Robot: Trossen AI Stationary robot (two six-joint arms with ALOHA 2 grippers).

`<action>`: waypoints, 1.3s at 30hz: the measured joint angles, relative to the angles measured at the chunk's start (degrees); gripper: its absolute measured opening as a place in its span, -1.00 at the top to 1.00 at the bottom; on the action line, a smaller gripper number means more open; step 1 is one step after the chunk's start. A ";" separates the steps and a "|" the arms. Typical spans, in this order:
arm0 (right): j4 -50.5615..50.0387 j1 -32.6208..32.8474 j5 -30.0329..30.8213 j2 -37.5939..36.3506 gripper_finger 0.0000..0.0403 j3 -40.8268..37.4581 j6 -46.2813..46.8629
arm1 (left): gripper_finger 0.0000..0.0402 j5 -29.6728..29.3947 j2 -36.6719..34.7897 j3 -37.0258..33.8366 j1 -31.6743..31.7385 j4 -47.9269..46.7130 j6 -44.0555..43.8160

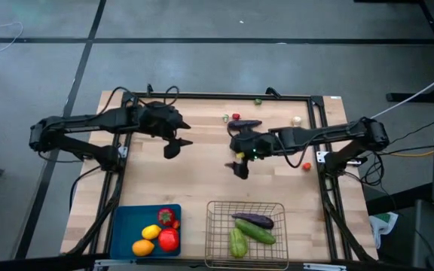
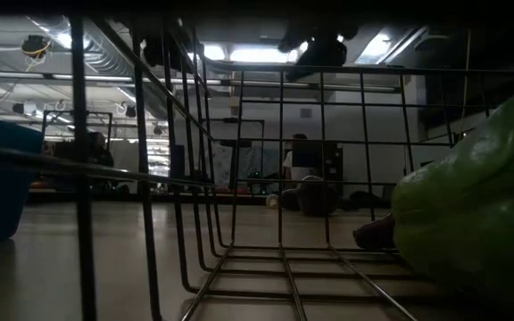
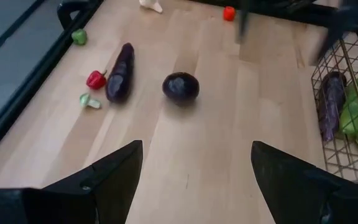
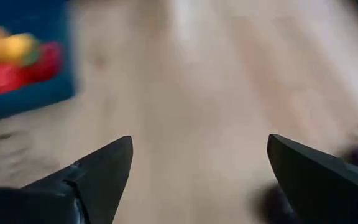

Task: Sort produce into baskets
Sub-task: Put the plum into the gold wire basket

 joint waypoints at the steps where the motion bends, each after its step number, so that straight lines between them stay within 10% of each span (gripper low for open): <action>1: 0.07 -0.42 3.08 0.41 -0.84 0.00 1.32 | -0.48 -0.07 -0.38 0.00 0.07 -0.13 0.24; 6: -2.42 -2.72 13.41 2.91 -0.84 0.00 6.91 | -0.48 -0.62 -0.69 -0.02 0.31 -0.73 1.65; 39: -9.83 -5.04 18.76 19.10 -0.83 -0.04 38.31 | -0.48 -0.62 -0.34 -0.03 0.22 -0.74 1.91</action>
